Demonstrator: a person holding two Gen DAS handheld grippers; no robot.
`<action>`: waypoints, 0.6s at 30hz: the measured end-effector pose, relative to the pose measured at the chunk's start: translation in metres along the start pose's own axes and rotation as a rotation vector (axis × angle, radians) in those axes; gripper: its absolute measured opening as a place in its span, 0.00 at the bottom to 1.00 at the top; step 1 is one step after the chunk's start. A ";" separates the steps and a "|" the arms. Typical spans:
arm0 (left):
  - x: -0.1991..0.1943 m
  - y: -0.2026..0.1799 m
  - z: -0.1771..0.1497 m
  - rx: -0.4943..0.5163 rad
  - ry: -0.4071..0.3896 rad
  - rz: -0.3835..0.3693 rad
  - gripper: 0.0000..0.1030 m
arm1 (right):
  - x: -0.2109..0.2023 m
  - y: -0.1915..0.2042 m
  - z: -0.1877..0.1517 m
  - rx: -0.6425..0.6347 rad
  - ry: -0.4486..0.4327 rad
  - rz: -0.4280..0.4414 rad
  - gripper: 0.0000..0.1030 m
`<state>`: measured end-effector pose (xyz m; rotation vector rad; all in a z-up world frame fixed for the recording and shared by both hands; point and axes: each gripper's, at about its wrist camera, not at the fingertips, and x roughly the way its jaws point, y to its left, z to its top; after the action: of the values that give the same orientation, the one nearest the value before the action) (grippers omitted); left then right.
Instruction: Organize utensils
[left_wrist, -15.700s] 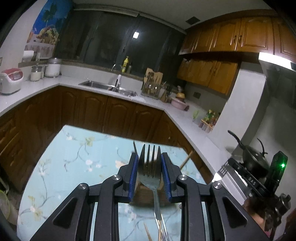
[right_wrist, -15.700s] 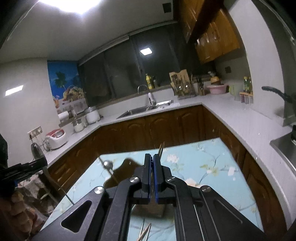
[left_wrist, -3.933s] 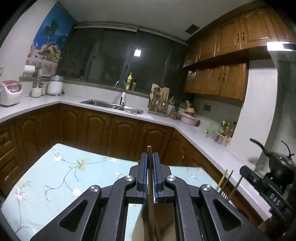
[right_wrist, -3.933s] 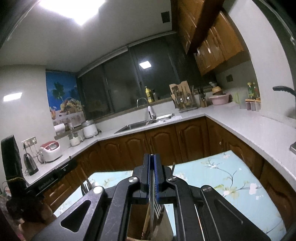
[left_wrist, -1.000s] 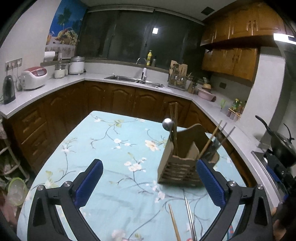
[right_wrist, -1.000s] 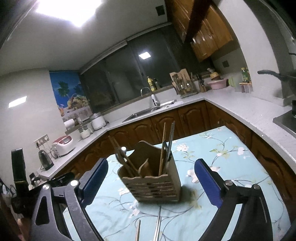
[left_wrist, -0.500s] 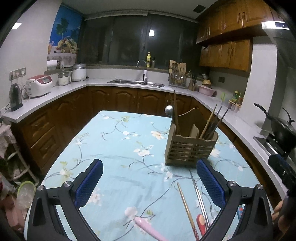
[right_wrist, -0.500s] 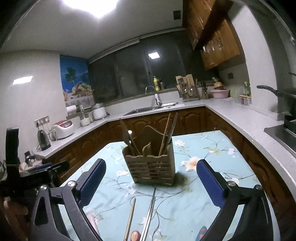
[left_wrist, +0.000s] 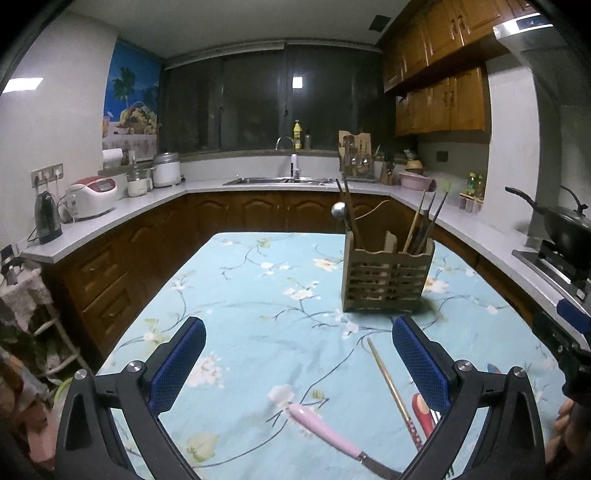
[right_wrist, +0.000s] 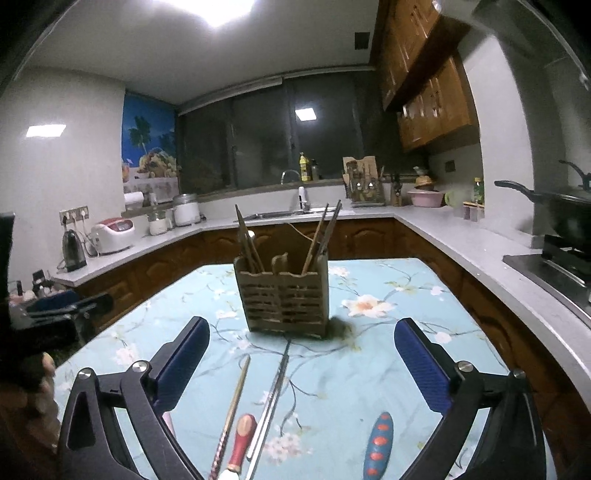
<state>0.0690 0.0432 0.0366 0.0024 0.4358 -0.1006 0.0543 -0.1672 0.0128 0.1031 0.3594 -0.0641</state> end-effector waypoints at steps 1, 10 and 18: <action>0.000 0.002 0.001 0.001 0.003 0.000 0.99 | 0.000 0.000 -0.001 0.002 0.007 0.000 0.99; -0.013 0.001 0.004 0.025 0.027 0.031 0.99 | -0.011 0.003 -0.009 0.009 0.037 0.000 0.99; -0.027 0.003 0.000 0.031 0.008 0.022 0.99 | -0.021 0.011 -0.008 -0.004 0.021 0.013 0.99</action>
<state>0.0454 0.0492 0.0479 0.0384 0.4418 -0.0862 0.0329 -0.1543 0.0135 0.1018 0.3801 -0.0496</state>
